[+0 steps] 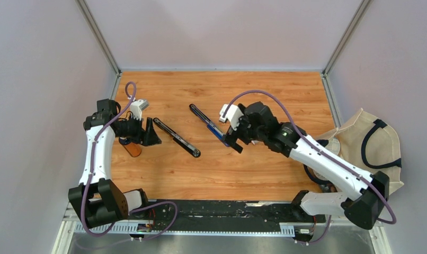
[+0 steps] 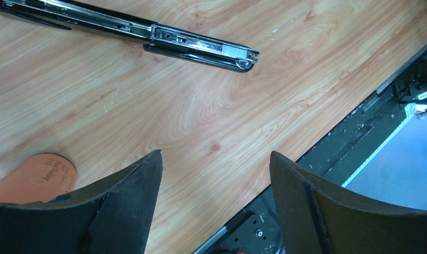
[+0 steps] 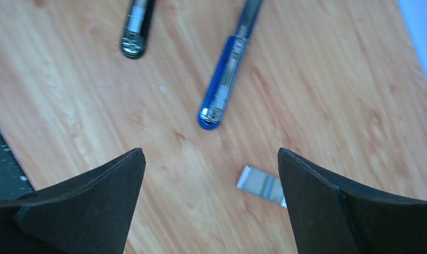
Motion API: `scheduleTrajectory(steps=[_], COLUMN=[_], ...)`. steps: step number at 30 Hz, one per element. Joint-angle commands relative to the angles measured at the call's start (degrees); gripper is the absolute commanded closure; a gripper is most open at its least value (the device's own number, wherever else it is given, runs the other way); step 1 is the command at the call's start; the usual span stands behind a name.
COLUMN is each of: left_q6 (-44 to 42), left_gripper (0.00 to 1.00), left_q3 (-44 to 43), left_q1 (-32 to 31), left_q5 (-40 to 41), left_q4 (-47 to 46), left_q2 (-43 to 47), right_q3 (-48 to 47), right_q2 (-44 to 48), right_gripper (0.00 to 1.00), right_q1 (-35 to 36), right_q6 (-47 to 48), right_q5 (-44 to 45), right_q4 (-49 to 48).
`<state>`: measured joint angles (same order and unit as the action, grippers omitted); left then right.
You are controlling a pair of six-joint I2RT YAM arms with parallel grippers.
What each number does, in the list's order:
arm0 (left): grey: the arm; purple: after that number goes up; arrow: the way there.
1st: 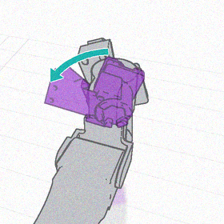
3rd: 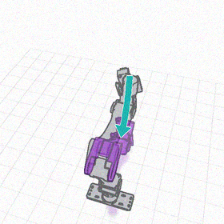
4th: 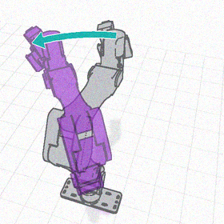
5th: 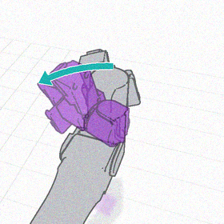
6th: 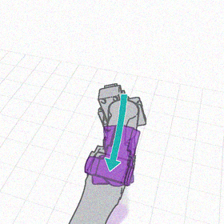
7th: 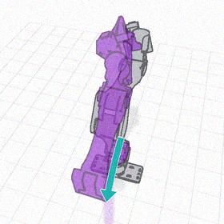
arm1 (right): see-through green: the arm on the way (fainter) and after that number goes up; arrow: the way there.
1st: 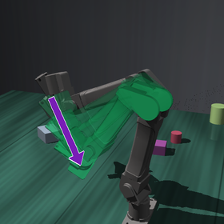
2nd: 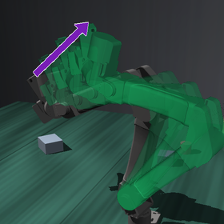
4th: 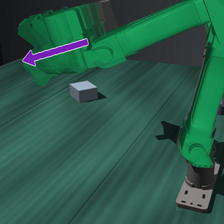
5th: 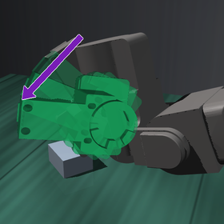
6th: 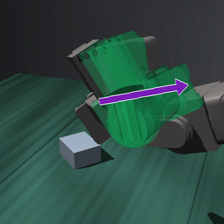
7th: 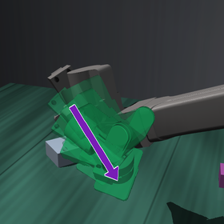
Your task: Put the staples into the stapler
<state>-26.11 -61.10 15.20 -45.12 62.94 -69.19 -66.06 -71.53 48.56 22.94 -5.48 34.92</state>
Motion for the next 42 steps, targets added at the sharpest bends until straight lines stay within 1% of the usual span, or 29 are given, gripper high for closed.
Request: scheduleTrajectory(steps=[1, 5, 10, 13, 17, 21, 23, 26, 31, 36, 42], left_q6=[-1.84, -2.19, -1.67, -1.58, -2.1, -2.81, -3.24, -3.42, -3.6, -3.51, -3.42], left_gripper=[0.18, 0.18, 0.18, 0.18, 0.18, 0.18, 0.18, 0.18, 0.18, 0.18, 0.18], left_q3=[-0.6, -0.86, -0.77, -0.69, -0.6, -0.69, -0.86, -0.86, -0.69, -0.6, -0.33], left_q1=[0.44, 0.44, 0.53, 0.53, 0.53, 0.53, 0.53, 0.44, 0.44, 0.53, 0.53], left_q5=[-1.55, -1.63, -2.43, -2.43, -2.42, -2.69, -2.86, -3.3, -4.09, -4.8, -4.8], left_q4=[0.43, 0.61, -0.01, 0.08, 0.08, 0.43, 0.78, 0.7, 0.61, 1.05, 0.87], left_q2=[-0.24, 0.72, 3.35, 4.15, 4.33, 3.62, 3.53, 3.88, 3.54, 2.83, 2.39], right_q3=[3.83, 10.05, 21.13, 21.77, 19.57, 19.39, 18.26, 13.26, 5.17, 1.12, -2.14], right_q2=[4.54, 12.62, 23.87, 25.38, 24.07, 20.56, 16.79, 9.76, -3.6, -14.41, -23.03], right_gripper=[0.0, 0.0, 0.0, 0.0, 0.0, 0.0, 0.0, 0.0, 0.0, 0.0, 0.0], right_q1=[-1.8, -2.06, -2.68, -2.59, -2.59, -2.59, -2.59, -2.59, -2.59, -2.5, -2.59], right_q6=[1.41, -0.52, 0.69, 2.02, 2.46, 4.83, 4.84, 3.87, 1.06, -2.1, -3.69], right_q5=[8.63, 13.64, 20.06, 21.56, 19.9, 17.79, 16.29, 14.27, 14.7, 15.14, 14.36], right_q4=[-2.83, -7.04, -16.88, -18.92, -20.58, -27.17, -29.55, -28.51, -25.78, -25.78, -25.78])
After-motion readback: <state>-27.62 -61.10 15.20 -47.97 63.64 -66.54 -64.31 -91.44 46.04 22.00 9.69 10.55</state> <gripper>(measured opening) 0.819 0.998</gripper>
